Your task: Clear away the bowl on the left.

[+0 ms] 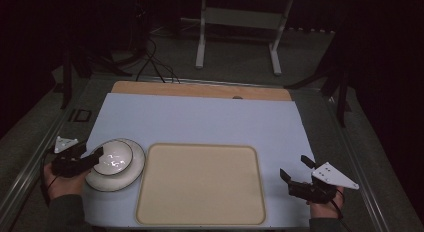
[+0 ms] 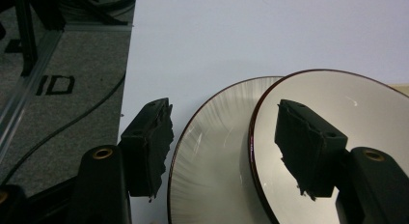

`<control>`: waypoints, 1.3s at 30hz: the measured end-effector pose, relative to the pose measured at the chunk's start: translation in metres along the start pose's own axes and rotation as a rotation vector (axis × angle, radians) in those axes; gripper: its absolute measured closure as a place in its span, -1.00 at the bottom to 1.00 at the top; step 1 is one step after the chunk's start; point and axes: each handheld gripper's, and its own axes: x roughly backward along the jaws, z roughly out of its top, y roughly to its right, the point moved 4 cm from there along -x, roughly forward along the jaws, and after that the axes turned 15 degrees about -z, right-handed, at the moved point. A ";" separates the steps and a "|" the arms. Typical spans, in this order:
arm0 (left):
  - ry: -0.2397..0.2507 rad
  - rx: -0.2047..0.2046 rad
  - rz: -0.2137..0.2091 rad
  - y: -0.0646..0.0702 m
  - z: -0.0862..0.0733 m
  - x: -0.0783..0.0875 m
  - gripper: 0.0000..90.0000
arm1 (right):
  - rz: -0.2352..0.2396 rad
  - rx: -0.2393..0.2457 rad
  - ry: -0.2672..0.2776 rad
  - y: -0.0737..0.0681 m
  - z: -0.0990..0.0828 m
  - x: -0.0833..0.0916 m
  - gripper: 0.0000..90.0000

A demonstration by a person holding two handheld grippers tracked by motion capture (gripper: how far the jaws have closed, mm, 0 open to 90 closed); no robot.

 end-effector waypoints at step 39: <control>-0.127 0.089 -0.097 0.001 -0.010 -0.013 0.56 | -0.005 -0.002 0.007 0.001 0.001 0.001 -0.70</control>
